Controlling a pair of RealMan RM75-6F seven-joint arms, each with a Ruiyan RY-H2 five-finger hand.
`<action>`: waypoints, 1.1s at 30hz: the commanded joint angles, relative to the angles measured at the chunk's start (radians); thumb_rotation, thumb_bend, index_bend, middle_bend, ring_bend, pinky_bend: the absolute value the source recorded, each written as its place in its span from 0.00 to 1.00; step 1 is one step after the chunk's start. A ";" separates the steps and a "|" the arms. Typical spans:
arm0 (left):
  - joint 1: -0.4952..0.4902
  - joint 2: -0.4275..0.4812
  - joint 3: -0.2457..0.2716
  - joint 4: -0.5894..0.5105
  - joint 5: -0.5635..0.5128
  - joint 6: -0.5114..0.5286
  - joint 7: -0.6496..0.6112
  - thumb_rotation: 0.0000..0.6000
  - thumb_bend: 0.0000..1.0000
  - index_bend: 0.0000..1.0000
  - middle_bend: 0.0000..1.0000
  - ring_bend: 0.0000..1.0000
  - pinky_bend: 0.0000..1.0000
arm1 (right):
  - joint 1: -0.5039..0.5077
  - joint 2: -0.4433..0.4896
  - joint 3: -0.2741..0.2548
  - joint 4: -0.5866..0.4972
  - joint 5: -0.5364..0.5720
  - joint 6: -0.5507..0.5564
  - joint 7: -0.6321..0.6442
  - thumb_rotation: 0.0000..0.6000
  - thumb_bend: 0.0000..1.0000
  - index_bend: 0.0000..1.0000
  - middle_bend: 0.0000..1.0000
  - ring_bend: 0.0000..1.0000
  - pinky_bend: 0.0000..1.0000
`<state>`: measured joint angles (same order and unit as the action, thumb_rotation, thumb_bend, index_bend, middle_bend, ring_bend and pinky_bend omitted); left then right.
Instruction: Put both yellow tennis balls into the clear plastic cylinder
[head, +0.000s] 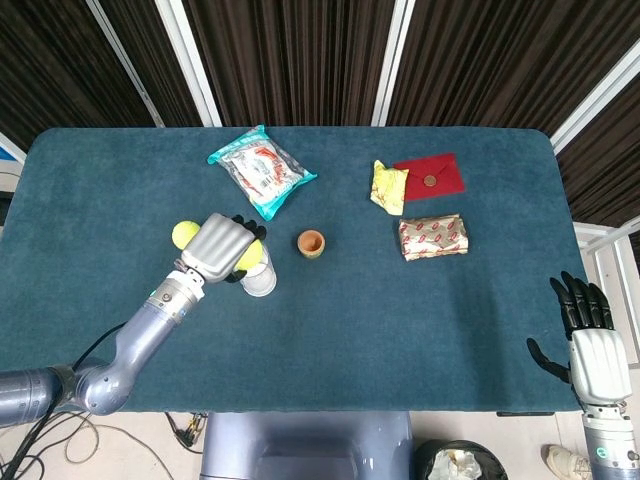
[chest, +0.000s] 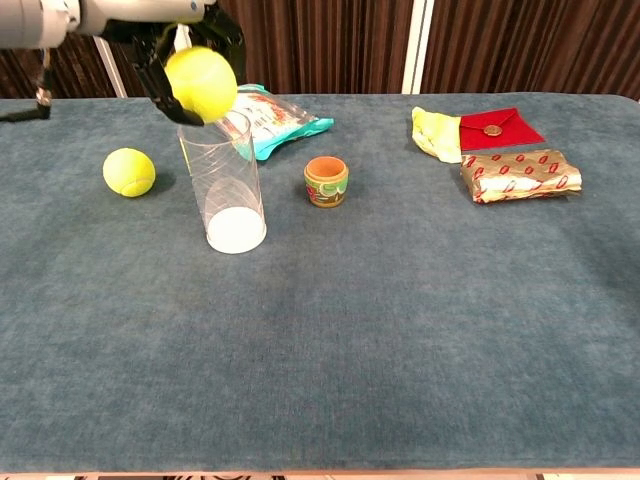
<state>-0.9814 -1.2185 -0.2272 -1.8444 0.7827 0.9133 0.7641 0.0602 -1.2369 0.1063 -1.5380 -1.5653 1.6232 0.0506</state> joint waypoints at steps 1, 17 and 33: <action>-0.012 -0.015 0.010 0.013 -0.013 0.005 0.006 1.00 0.23 0.34 0.38 0.35 0.57 | -0.001 0.000 0.001 0.000 0.001 0.001 0.002 1.00 0.34 0.00 0.02 0.02 0.00; -0.045 -0.002 0.027 -0.017 -0.051 0.030 -0.010 1.00 0.07 0.29 0.27 0.22 0.49 | 0.002 -0.001 -0.005 -0.002 -0.010 -0.002 -0.004 1.00 0.34 0.00 0.02 0.02 0.00; 0.035 0.054 0.062 0.064 -0.037 0.111 -0.103 1.00 0.07 0.28 0.25 0.22 0.40 | 0.000 -0.005 -0.003 -0.004 -0.006 0.002 -0.012 1.00 0.34 0.00 0.02 0.02 0.00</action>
<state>-0.9683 -1.1687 -0.1771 -1.8103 0.7601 1.0275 0.6940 0.0606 -1.2420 0.1037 -1.5419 -1.5719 1.6251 0.0387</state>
